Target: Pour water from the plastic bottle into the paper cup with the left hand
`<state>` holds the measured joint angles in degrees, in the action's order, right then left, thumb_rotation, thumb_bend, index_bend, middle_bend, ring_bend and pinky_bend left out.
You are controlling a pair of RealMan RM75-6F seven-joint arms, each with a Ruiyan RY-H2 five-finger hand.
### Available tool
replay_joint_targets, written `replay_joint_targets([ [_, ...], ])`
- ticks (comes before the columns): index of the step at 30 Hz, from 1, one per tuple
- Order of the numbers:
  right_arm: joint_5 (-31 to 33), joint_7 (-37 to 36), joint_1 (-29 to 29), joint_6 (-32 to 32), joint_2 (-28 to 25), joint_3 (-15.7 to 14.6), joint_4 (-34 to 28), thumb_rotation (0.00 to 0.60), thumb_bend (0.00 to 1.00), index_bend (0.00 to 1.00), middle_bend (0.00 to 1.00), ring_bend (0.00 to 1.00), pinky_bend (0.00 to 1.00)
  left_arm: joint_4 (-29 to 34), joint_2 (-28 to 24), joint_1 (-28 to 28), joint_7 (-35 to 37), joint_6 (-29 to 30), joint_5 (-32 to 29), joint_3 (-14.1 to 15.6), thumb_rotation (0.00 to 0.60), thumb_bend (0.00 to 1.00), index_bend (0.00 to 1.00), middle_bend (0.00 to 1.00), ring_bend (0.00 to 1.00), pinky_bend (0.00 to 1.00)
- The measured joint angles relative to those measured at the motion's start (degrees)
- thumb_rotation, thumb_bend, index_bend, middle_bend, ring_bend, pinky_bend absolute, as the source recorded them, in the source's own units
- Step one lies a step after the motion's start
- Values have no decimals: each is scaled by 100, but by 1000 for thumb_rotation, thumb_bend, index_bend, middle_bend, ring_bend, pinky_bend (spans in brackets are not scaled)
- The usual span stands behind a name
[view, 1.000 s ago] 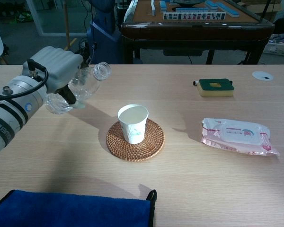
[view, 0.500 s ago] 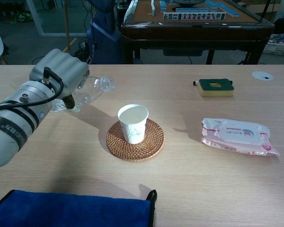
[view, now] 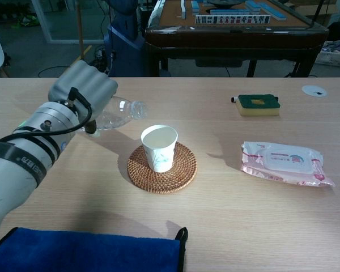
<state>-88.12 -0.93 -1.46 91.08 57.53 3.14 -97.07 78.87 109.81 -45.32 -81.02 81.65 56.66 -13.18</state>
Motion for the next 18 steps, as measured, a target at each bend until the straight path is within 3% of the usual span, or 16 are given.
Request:
replay_joint_targets([
  [18,-5,-14,15,-55,-4,-17,-5,600,49,356,388,246,482,-270,273,-205,-876,143,-210,-31,600,152,729,791,449,251],
])
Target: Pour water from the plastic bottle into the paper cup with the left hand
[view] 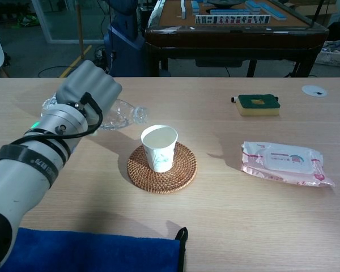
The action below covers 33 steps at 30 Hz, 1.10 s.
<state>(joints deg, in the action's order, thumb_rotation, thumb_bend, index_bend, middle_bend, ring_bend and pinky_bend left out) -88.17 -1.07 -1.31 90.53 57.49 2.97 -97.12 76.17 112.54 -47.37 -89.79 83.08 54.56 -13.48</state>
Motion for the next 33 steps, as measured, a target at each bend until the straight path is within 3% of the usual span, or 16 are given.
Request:
replay_joint_targets([
  [16,-20,-12,-2,2,-7,-9,-1,600,48,356,388,246,482,-342,61,-150,-84,-126,222,194,600,152,736,808,454,251],
  [33,2,4,12,-34,6,-10,8,600,49,356,388,246,482,-631,136,-156,-238,-78,242,151,600,152,738,809,455,251],
])
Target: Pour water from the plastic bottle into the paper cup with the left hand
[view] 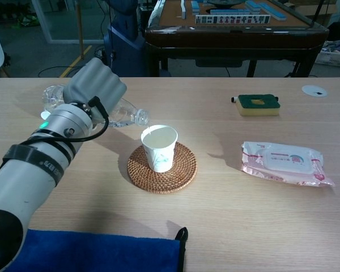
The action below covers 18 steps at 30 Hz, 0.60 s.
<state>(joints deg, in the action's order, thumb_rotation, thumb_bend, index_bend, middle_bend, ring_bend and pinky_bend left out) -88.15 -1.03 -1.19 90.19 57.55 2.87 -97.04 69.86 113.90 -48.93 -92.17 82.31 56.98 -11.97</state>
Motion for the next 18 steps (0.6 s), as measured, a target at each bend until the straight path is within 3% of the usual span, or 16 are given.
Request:
replay_joint_targets([
  [18,1,-11,1,-1,-3,0,4,600,48,356,388,246,482,-142,98,-6,-224,54,97,23,600,152,738,810,455,251],
])
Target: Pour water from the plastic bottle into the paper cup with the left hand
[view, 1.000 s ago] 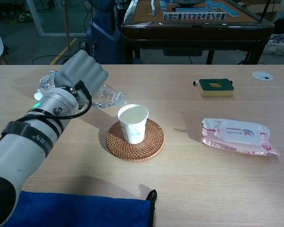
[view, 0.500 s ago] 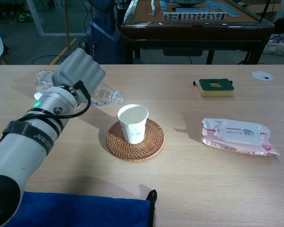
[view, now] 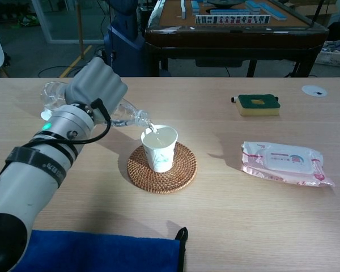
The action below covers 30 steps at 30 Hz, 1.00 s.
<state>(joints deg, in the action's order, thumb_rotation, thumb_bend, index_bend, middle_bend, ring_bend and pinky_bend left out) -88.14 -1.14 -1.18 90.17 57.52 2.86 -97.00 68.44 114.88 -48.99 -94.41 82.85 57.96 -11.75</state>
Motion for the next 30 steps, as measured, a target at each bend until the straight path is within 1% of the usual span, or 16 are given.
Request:
replay_joint_targets([
  [30,1,3,4,-14,1,-7,3,600,49,356,388,246,482,-277,54,31,-149,-65,122,8,600,152,736,810,455,251],
])
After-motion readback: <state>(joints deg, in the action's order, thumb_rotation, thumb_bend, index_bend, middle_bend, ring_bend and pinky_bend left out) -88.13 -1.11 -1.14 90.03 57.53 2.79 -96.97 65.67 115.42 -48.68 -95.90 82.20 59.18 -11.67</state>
